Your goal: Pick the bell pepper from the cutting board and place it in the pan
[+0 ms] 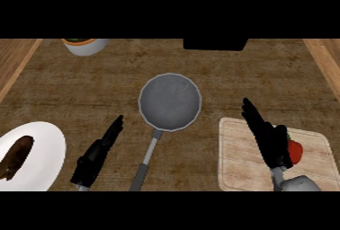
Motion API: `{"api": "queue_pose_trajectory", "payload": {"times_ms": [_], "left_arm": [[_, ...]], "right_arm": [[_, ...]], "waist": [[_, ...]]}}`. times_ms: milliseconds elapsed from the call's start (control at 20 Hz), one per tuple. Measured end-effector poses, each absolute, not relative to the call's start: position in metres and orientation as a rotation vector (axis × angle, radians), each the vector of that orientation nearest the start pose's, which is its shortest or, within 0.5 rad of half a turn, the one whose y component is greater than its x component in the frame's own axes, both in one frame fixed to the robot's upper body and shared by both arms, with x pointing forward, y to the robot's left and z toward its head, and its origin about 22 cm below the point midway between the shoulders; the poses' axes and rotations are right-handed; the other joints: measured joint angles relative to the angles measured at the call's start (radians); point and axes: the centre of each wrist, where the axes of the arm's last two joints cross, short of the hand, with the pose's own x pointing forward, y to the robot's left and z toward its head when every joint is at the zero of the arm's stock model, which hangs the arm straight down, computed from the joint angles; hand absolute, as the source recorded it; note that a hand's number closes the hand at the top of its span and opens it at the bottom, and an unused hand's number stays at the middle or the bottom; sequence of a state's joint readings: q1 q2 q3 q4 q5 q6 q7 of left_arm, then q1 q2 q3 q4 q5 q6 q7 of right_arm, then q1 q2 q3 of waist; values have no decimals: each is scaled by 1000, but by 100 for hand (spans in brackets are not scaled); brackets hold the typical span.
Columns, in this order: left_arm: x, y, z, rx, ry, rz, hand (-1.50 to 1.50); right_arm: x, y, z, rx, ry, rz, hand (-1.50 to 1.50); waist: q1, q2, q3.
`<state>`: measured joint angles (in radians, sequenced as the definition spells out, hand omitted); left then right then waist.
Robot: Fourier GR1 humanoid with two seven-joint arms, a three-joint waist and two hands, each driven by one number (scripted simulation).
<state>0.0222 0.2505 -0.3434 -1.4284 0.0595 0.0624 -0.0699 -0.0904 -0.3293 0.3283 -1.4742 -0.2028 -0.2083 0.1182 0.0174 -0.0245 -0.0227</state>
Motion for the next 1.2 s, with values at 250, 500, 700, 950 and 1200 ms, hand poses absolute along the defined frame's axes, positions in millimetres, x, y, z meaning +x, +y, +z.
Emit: {"api": "queue_pose_trajectory", "payload": {"times_ms": [250, 500, 700, 950, 1200], "left_arm": [[242, 238, -13, 49, -1502, -192, 0], [260, 260, 16, 115, -1526, -17, 0], [263, 272, 33, 128, -1525, 41, 0], [265, 278, 45, 118, -1519, 53, 0], [271, 277, 51, 111, -1517, 53, 0]], "right_arm": [[276, -278, 54, -12, -1610, 205, 150], [267, -360, 86, -283, -1743, 282, 150], [225, -420, 82, -447, -1766, 382, -150], [189, -477, 99, -588, -1735, 542, -150], [187, -489, 130, -640, -1705, 707, -150]], "waist": [[-15, 13, 18], [-46, 15, 23], [-59, 15, 24], [-45, 19, 24], [-31, 22, 22]]}}
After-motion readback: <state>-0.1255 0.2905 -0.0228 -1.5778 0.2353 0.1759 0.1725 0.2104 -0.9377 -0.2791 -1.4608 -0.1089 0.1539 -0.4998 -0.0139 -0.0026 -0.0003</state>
